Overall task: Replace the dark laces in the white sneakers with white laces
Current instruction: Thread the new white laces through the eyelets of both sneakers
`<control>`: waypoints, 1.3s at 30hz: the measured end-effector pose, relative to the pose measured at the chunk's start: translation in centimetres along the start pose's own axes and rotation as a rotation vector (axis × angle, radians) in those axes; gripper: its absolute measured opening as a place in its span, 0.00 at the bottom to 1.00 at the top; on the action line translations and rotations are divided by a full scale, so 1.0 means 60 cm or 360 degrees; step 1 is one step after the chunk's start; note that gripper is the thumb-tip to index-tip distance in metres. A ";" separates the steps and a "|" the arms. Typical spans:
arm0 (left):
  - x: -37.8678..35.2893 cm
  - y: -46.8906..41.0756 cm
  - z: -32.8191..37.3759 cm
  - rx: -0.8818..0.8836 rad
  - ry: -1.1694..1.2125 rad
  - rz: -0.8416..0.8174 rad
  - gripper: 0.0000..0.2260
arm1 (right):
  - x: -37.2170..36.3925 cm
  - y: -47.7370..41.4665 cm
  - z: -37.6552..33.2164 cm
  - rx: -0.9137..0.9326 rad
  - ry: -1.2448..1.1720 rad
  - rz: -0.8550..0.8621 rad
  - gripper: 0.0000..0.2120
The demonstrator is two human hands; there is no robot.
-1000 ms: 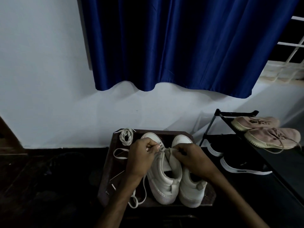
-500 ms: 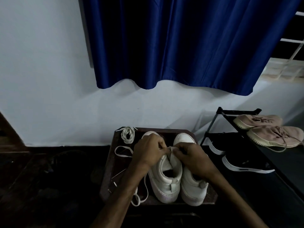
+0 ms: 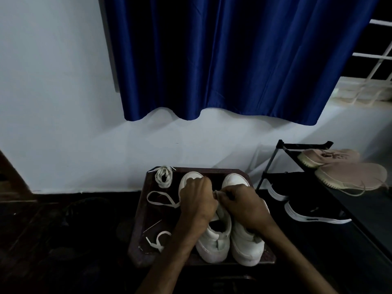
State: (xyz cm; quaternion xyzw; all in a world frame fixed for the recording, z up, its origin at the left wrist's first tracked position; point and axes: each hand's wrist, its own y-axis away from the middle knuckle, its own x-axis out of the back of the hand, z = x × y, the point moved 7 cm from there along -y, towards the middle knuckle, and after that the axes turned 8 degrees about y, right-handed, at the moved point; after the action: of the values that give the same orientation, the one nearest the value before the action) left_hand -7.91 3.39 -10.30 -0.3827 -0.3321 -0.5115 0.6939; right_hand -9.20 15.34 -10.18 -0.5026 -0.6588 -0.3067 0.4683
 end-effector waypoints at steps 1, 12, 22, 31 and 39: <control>0.001 0.000 -0.002 -0.0007 0.0017 -0.0003 0.07 | 0.001 0.000 -0.004 -0.0008 0.0024 0.0034 0.12; 0.009 -0.030 -0.064 -0.0184 0.0827 -0.0393 0.05 | -0.016 0.026 -0.021 -0.0135 -0.0465 -0.0087 0.12; 0.013 -0.021 -0.081 -0.0290 0.0868 -0.0671 0.04 | -0.015 0.029 -0.061 -0.0098 -0.0150 0.0216 0.03; 0.029 0.029 -0.078 -0.0039 0.0615 -0.0212 0.16 | -0.017 0.034 -0.078 -0.0022 0.0020 0.0202 0.09; 0.008 0.059 -0.102 -0.0049 0.0857 -0.0110 0.18 | 0.020 0.073 -0.066 -0.0047 0.0213 -0.0044 0.11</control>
State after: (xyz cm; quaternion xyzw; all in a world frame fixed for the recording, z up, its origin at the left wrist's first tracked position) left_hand -3.95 -1.50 -13.57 -0.2316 -0.1407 -0.6233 0.7336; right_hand -3.87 13.68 -7.87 -0.4785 -0.6284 -0.3559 0.4996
